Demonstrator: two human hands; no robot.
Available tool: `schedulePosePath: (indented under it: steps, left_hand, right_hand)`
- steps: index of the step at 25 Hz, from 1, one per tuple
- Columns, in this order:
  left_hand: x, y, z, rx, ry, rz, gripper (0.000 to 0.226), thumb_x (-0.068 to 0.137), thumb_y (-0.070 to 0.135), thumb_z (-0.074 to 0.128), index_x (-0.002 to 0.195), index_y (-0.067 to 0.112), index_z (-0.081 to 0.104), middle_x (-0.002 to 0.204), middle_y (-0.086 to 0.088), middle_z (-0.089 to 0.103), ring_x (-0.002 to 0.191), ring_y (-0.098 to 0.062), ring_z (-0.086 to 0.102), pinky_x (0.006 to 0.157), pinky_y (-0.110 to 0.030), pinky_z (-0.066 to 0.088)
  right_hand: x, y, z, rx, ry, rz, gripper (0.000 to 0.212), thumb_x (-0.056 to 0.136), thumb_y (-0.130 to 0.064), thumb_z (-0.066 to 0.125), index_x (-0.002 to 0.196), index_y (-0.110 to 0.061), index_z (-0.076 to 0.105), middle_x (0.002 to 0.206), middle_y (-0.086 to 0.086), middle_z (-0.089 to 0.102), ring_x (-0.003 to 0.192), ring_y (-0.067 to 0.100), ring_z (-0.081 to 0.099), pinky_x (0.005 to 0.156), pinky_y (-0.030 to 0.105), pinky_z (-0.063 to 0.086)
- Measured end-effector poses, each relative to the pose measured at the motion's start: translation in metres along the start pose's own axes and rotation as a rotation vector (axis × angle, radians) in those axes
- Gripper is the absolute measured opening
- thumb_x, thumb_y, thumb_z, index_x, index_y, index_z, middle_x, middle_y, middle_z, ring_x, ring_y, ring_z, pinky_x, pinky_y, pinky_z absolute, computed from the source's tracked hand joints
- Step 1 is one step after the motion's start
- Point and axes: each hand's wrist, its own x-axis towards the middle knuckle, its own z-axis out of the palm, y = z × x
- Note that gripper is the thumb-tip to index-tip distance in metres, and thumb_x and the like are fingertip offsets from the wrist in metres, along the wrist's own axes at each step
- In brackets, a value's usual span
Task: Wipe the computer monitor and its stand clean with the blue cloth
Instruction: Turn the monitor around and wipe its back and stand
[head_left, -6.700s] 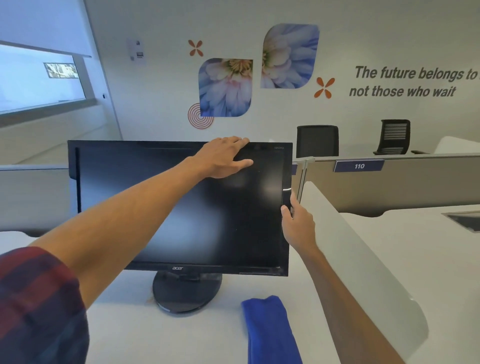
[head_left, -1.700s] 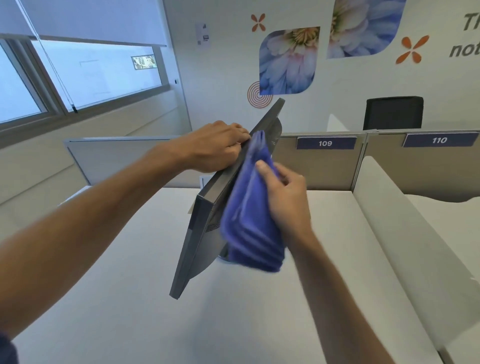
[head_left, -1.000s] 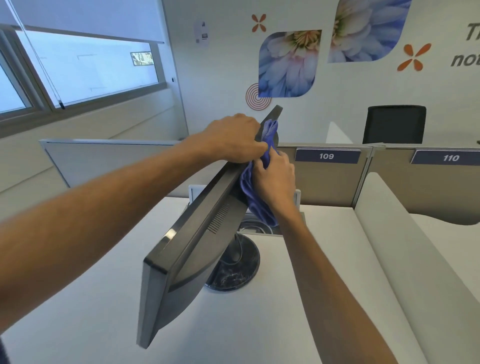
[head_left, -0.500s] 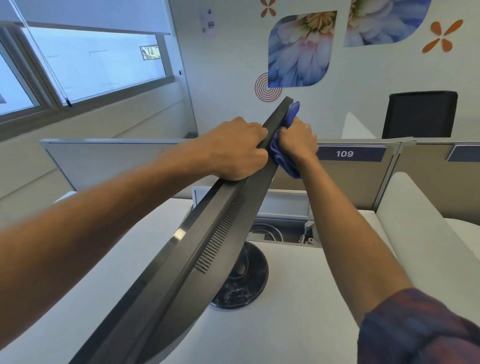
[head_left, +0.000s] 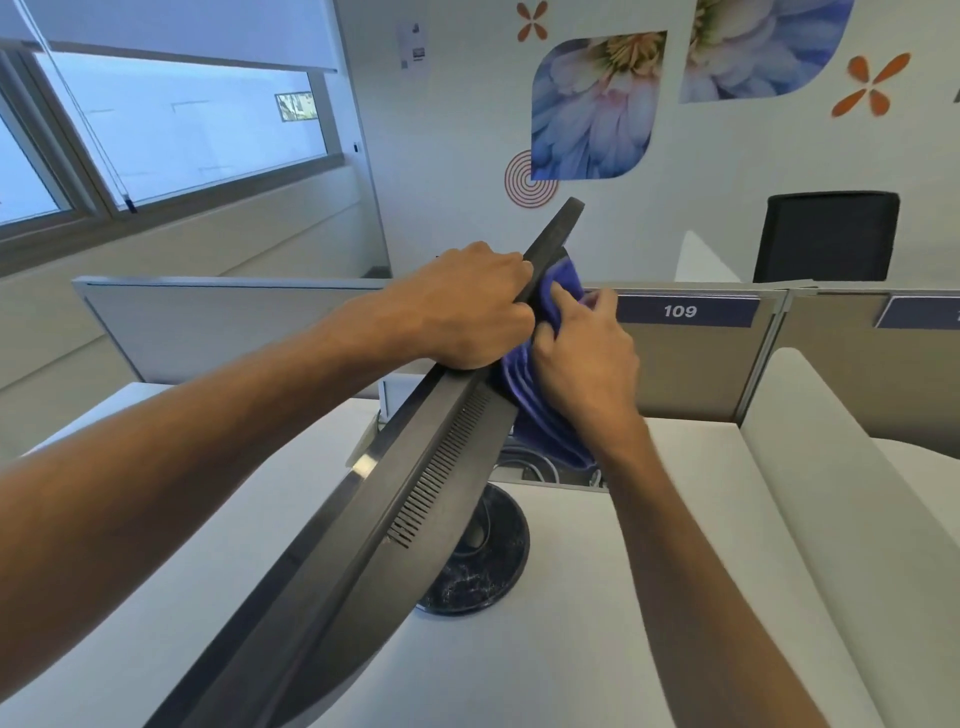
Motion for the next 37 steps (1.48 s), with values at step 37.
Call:
schedulePosePath:
  steps: [37]
  left_hand:
    - [-0.026, 0.024, -0.02, -0.061, -0.001, -0.186, 0.03, 0.075, 0.035, 0.027, 0.08, 0.016, 0.05, 0.091, -0.011, 0.058, 0.081, -0.027, 0.052, 0.072, -0.038, 0.042]
  right_hand:
    - [-0.196, -0.104, -0.083, -0.319, -0.29, -0.396, 0.038, 0.098, -0.029, 0.047, 0.131, -0.01, 0.048, 0.131, 0.014, 0.037, 0.117, 0.028, 0.041, 0.08, 0.035, 0.038]
